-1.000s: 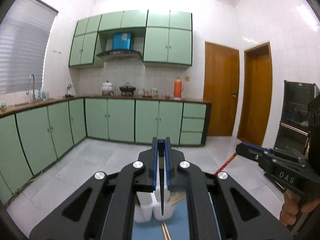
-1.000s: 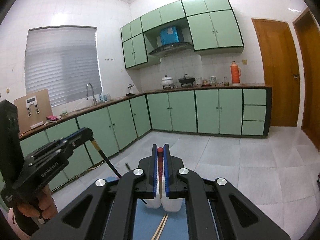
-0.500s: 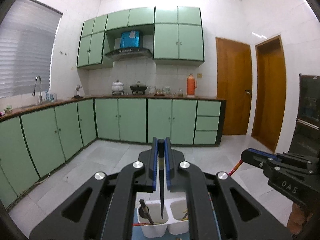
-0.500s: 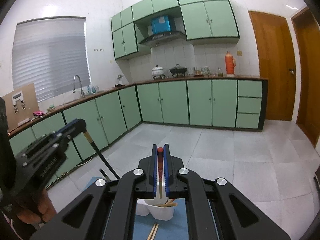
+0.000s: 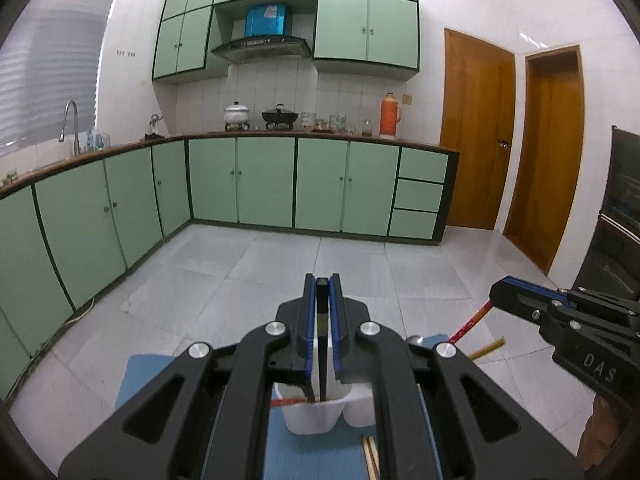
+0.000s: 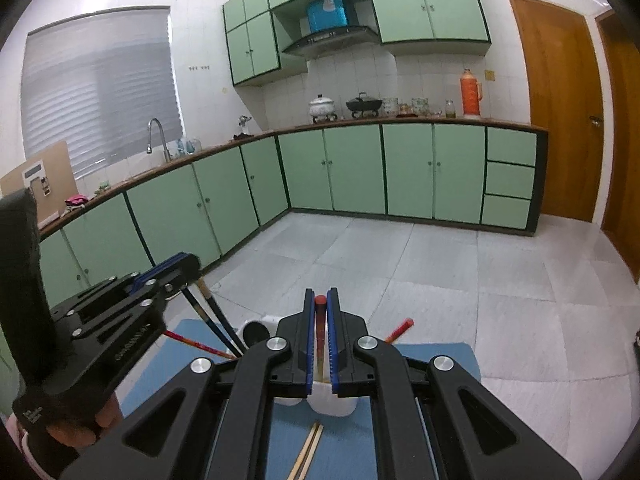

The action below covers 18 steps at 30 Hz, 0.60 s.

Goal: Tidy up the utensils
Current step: 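Open both tools to release the chopsticks in the holder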

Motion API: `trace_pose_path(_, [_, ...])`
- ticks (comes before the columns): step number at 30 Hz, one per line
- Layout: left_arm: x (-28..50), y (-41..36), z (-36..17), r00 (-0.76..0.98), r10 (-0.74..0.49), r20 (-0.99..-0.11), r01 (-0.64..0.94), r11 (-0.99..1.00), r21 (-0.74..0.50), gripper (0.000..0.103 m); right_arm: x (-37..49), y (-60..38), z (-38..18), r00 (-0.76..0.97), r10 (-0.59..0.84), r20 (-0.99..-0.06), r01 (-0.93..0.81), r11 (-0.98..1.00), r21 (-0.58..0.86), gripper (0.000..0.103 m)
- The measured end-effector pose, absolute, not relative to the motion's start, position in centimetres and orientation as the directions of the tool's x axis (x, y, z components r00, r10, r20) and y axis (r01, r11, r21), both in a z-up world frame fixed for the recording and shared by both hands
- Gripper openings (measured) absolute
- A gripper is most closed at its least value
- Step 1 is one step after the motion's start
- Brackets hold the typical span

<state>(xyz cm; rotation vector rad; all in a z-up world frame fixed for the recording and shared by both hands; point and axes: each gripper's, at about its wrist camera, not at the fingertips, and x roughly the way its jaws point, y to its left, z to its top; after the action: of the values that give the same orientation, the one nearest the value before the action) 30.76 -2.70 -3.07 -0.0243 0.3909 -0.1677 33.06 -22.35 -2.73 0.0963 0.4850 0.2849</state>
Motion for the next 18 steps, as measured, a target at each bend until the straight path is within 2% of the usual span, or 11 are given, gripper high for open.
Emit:
trace_pose_path(1, [30.5,-2.4,-3.1,0.911,-0.167,-0.377,0.157,0.986,-0.057,0.012,33.0,-22.5,-2.9,0.847,0.293,-0.444,-0.245,0.956,0.162,0.007])
trace_pose_path(3, [29.9,-1.9,-3.0,0.914,-0.166,-0.369,0.155,0.986,-0.06,0.031,32.5,-22.9,-3.0,0.85,0.29,-0.44,-0.24,0.957,0.165,0.013])
trace_pose_path(5, [28.6,-1.3,-2.7,0.924,-0.16,-0.347,0.146,0.987,-0.064,0.041,32.0,-23.1,-2.9,0.856,0.282,-0.432,-0.235,0.959,0.16,0.025])
trace_pose_path(7, [27.7,-0.9,-2.5,0.928,-0.169,-0.331,0.154,0.985,-0.072,0.044,30.9,-23.4,-2.7,0.871,0.266,-0.414,-0.226,0.963,0.145,0.03])
trace_pose_path(13, [23.1,-0.1,-2.3,0.943,-0.172,-0.285,0.165,0.985,-0.05,0.058,27.1,-24.1,-2.9,0.887,0.262,-0.379,-0.227,0.964,0.135,0.037])
trace_pose_path(18, [19.8,0.0,-4.4,0.933,-0.173,-0.317,0.173,0.985,-0.028,0.069,23.9,-24.5,-4.8,0.884,0.251,-0.395,-0.215,0.967,0.134,0.046])
